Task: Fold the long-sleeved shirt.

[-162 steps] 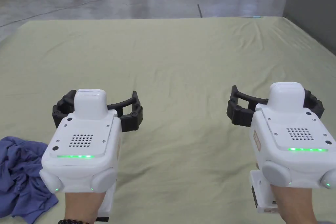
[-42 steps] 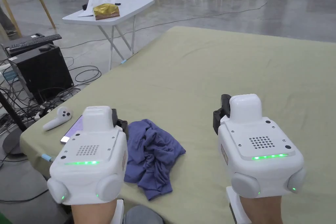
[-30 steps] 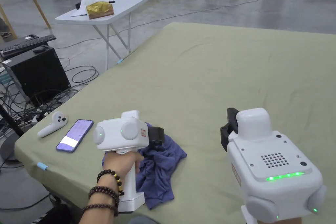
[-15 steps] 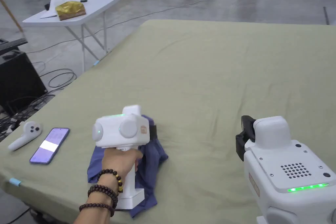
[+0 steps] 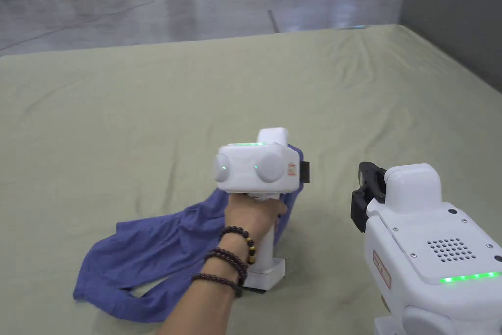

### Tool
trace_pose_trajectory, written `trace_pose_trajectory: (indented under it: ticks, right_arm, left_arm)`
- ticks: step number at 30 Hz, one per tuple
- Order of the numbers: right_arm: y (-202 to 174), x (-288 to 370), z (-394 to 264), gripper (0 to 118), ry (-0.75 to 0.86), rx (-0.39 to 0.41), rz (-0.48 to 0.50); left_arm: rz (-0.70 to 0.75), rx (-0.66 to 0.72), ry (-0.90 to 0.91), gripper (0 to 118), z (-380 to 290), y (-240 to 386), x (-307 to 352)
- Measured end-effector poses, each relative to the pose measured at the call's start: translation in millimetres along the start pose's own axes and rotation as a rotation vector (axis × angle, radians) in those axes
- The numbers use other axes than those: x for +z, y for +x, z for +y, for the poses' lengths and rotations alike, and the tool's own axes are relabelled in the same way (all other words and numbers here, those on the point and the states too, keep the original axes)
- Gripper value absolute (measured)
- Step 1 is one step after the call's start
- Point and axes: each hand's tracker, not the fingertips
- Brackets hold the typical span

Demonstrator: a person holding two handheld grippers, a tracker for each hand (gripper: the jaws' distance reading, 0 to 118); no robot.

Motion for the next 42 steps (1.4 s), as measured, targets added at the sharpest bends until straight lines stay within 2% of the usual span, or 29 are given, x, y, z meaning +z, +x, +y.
trace_pose_trajectory:
  ticks: [4, 6, 8, 9, 10, 11, 16, 21, 22, 23, 24, 25, 26, 31, 34, 38, 39, 40, 41, 42]
  right_arm:
    - [46, 0, -11, 2, -0.04, -0.01, -0.117]
    - [60, -1, -16, 2, -0.061, -0.017, -0.148]
    - [68, -1, -19, 2, -0.066, -0.018, -0.157]
    - [70, -1, -21, 2, -0.067, -0.019, -0.16]
    - [70, -2, -21, 2, -0.07, -0.018, -0.161]
    - [69, -2, -21, 2, -0.074, -0.018, -0.157]
    - [47, -2, -12, 2, -0.066, -0.022, -0.115]
    - [16, -1, -2, 2, -0.075, -0.025, -0.047]
    - [12, 0, -1, 2, -0.08, -0.033, -0.037]
    - [7, 2, -2, 2, -0.081, -0.044, -0.023]
    - [1, 4, -2, 2, -0.084, -0.047, -0.02]
    - [-4, 7, -3, 2, -0.083, -0.046, -0.015]
    - [-7, 11, -5, 2, -0.081, -0.043, -0.008]
    - [-22, 18, -20, 2, -0.098, -0.062, -0.011]
    - [-25, 16, -20, 2, -0.127, -0.051, 0.004]
    - [-21, 14, -15, 2, -0.136, -0.06, 0.022]
    - [-19, 14, -14, 2, -0.136, -0.059, 0.026]
    - [-18, 15, -14, 2, -0.136, -0.057, 0.033]
    - [-17, 15, -14, 2, -0.137, -0.052, 0.034]
    - [-16, 14, -14, 2, -0.138, -0.045, 0.032]
  left_arm:
    - [-0.037, -0.05, -0.14, 23, -12, 66, -79]
    - [-0.008, -0.048, -0.179, 23, -24, 76, -97]
    - [0.031, -0.009, -0.146, 24, -32, 69, -98]
    - [0.026, -0.009, -0.126, 39, -33, 64, -96]
    - [0.02, -0.006, -0.118, 89, -33, 58, -88]
    - [0.004, -0.017, -0.11, 118, -30, 51, -79]
    - [0.044, -0.032, 0.156, 118, -21, 9, 30]
    - [0.202, 0.042, 0.357, 118, -77, -42, 155]
    - [0.238, 0.041, 0.385, 115, -95, -47, 174]
    - [0.266, 0.037, 0.422, 98, -113, -55, 195]
    - [0.332, 0.026, 0.448, 65, -132, -60, 211]
    - [0.401, 0.001, 0.464, 13, -149, -65, 224]
    - [0.467, -0.009, 0.466, 2, -163, -67, 233]
    - [0.529, 0.181, 0.455, 0, -207, -97, 262]
    - [0.536, 0.146, 0.418, 0, -203, -106, 259]
    - [0.496, 0.178, 0.4, 0, -185, -111, 259]
    - [0.512, 0.167, 0.345, 15, -177, -115, 253]
    - [0.512, 0.162, 0.317, 60, -168, -125, 246]
    - [0.493, 0.177, 0.268, 97, -158, -136, 239]
    - [0.483, 0.221, 0.215, 107, -145, -154, 226]
